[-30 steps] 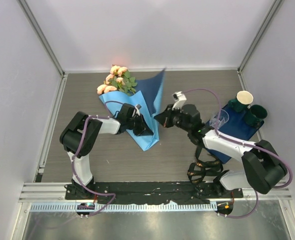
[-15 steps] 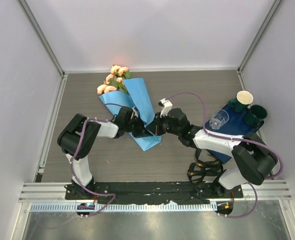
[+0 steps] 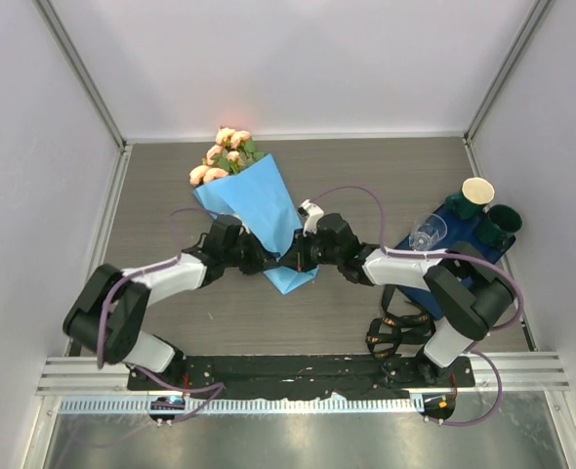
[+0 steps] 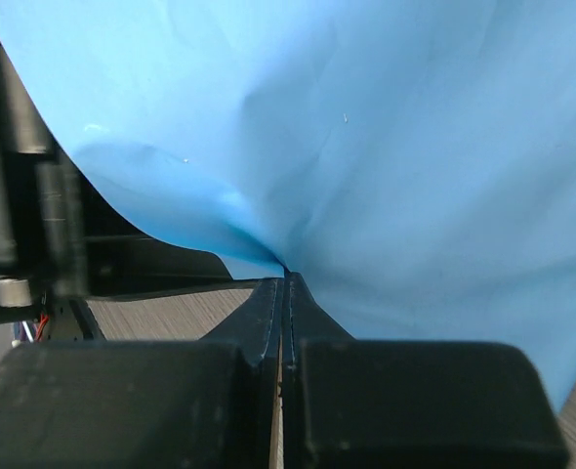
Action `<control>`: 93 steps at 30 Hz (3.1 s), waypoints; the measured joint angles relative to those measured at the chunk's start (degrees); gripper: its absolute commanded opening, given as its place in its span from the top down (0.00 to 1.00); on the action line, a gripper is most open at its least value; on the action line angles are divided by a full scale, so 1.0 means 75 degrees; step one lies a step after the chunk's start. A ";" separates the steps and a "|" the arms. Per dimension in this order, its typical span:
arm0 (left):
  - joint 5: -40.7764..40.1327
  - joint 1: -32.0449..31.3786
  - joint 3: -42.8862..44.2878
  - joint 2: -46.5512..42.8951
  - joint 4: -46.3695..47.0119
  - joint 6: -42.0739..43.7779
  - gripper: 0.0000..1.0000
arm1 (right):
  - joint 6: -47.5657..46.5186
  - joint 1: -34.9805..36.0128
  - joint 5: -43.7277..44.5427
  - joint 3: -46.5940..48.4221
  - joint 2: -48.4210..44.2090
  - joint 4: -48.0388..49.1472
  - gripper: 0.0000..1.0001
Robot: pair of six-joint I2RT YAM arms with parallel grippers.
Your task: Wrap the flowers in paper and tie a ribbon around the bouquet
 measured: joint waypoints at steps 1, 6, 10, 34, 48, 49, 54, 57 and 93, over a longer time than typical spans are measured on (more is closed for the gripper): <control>-0.0152 0.0041 -0.0099 -0.0318 -0.0236 -0.0050 0.81 | 0.0003 0.0000 -0.0079 0.0064 0.0090 -0.0006 1.00; -0.0711 0.0793 -0.0662 -0.2119 -0.1282 -0.0256 0.50 | -0.0023 0.0105 -0.0224 0.0501 0.0691 -0.0087 1.00; -0.1011 0.1912 -0.0860 -0.3625 -0.2069 -0.0370 0.31 | -0.0026 0.0271 -0.0152 0.0810 0.1128 -0.0245 1.00; 0.1376 0.3246 0.0128 -0.1443 -0.0644 -0.1032 0.20 | 0.0210 0.0516 0.1515 0.2066 0.1845 -0.1492 0.98; 0.1311 0.3246 0.0385 -0.1346 -0.0291 -0.1294 0.57 | 0.0367 0.0519 0.1495 0.2719 0.2495 -0.1883 0.98; 0.1396 0.3238 0.0449 -0.1241 -0.0189 -0.1332 0.60 | 0.0367 0.0519 0.1483 0.2719 0.2495 -0.1883 0.98; 0.1941 0.3092 0.0839 0.0111 0.0734 -0.1684 0.67 | 0.0323 0.0519 0.1445 0.2731 0.2509 -0.1888 0.98; 0.2078 0.2891 0.0813 0.0635 0.0965 -0.1830 0.67 | 0.0227 0.0519 0.1387 0.2734 0.2515 -0.1883 0.98; 0.1276 0.2597 -0.0321 0.1705 0.1722 -0.1236 0.90 | 0.0367 -0.0271 -0.0557 0.2838 0.1950 -0.1883 0.67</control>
